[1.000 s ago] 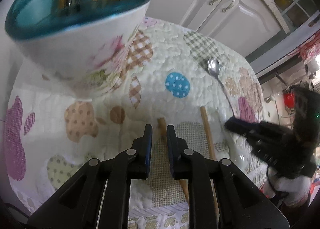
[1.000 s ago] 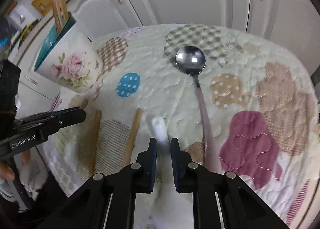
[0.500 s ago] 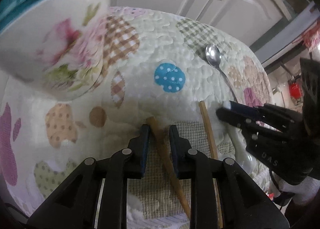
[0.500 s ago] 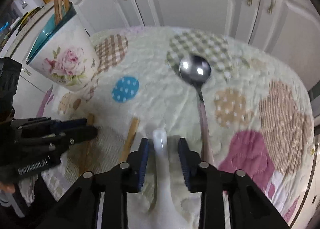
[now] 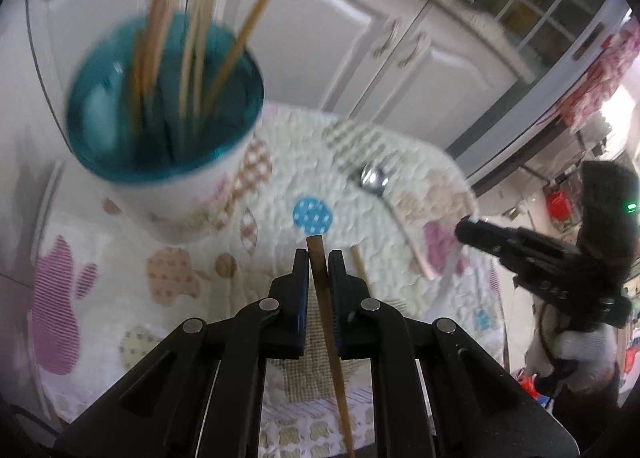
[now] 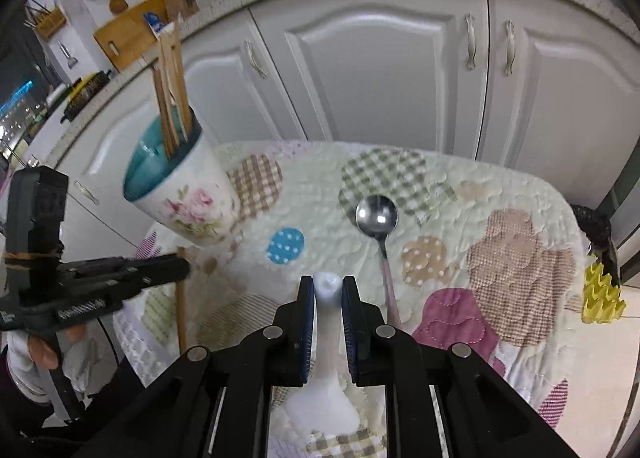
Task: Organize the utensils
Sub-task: 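Carry the chopstick and white spoon over the holder and lower them in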
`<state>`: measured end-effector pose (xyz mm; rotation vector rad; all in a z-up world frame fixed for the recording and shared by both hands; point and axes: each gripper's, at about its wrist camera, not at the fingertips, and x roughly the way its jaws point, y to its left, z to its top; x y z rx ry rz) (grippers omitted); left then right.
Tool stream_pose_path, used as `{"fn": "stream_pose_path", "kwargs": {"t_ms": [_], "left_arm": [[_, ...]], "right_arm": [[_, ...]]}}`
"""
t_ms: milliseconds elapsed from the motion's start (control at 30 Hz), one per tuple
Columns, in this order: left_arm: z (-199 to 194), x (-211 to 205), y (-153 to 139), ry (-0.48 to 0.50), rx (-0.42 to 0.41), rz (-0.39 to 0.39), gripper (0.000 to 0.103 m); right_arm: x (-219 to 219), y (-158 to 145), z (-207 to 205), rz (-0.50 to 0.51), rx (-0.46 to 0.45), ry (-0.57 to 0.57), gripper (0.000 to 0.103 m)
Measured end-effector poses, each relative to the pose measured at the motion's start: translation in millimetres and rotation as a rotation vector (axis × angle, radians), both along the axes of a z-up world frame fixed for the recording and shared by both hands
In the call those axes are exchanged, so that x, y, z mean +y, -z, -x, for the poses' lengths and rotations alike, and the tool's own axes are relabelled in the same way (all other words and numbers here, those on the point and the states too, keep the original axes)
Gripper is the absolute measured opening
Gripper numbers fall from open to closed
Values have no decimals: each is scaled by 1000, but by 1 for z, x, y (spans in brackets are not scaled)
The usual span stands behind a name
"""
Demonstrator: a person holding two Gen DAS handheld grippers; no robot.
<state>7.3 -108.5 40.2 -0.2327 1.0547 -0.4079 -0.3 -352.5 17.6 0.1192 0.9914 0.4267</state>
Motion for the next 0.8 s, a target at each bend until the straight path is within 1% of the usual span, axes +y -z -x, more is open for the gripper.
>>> {"fn": "stream_pose_path", "kwargs": {"t_ms": [233,300,533,667,800], "left_arm": [[18,18,-48,-7,-99,30,7],[24,26,-62,-12,-126,39,7],[36,49,-112,-43,-232,60,6],[41,64,-133,-70,-283,62,6],[41,74,-149,-81,-316,64,6]], "right_arm": [[4,-37,13,-9,-69,-13,13],[9,-43,14,-16,-86,-22,13],[24,-80,14,-60,-161,-50,13],[36,-99,12,-68,-199,-71,13],[45,-113,8,-71,-227,-81,13]]}}
